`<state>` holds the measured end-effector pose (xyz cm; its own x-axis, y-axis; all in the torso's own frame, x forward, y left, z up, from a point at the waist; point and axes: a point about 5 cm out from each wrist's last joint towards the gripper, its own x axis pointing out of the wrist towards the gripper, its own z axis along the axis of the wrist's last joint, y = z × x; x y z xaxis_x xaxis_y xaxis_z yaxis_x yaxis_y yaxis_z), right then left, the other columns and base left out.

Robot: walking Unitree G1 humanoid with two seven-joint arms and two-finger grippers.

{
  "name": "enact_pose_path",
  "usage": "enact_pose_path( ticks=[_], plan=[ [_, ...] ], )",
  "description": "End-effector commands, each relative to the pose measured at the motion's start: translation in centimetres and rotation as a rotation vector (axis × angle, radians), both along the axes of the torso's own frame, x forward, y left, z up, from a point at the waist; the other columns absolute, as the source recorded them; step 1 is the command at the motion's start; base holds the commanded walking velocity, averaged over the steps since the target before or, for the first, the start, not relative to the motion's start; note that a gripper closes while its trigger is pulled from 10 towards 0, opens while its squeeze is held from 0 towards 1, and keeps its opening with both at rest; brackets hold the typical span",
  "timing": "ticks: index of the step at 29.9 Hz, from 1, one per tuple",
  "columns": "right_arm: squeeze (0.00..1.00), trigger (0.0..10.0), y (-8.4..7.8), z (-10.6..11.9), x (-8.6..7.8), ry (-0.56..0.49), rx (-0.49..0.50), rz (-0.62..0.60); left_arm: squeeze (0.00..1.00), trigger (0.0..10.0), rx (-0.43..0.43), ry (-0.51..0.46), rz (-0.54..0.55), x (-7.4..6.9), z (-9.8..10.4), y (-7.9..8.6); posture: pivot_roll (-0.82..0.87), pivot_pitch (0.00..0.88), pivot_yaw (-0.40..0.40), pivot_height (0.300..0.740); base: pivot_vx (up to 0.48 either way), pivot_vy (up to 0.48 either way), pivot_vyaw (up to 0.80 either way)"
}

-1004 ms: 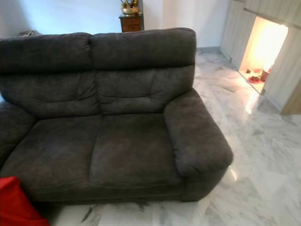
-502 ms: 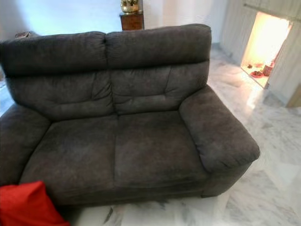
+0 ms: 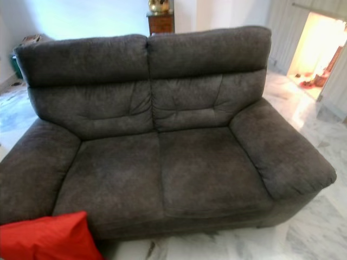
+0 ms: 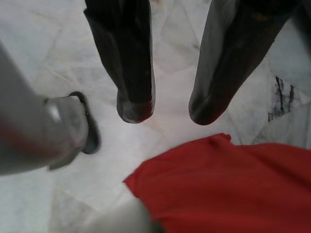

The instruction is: Move the pillow to the sofa from floor

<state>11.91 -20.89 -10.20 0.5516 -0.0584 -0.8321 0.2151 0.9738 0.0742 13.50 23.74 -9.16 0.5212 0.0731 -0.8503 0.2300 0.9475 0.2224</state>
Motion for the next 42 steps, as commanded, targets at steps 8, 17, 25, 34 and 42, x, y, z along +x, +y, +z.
enact_pose_path(
  ticks=[8,17,25,34,42],
  plan=[
    [0.0,10.0,0.91,-0.17,-0.03,0.005,0.031,-0.003,0.0,10.0,0.021,0.033,0.016,-0.92,-0.11,0.9,-0.08,0.018,0.067,0.74,0.0,0.256,0.0],
    [0.0,10.0,0.97,-0.18,-0.04,0.006,0.034,0.004,0.0,10.0,0.021,0.037,0.007,-1.06,-0.16,0.84,-0.07,0.029,0.069,0.74,0.0,0.0,0.0],
    [0.0,10.0,0.94,-0.14,0.0,-0.003,0.025,0.014,0.0,10.0,0.015,0.039,0.008,-1.21,-0.26,0.65,-0.07,0.031,0.07,0.74,0.0,0.0,0.05],
    [0.0,10.0,0.91,-0.07,0.15,-0.011,0.024,0.015,0.0,10.0,0.01,0.043,0.015,-1.21,-0.31,0.53,-0.07,0.029,0.069,0.74,0.0,0.0,0.67],
    [0.0,10.0,0.84,-0.08,0.12,-0.011,0.024,-0.007,0.0,10.0,0.012,0.051,0.019,-1.4,-0.38,0.55,-0.07,0.025,0.066,0.74,0.0,0.0,0.42]
  ],
)
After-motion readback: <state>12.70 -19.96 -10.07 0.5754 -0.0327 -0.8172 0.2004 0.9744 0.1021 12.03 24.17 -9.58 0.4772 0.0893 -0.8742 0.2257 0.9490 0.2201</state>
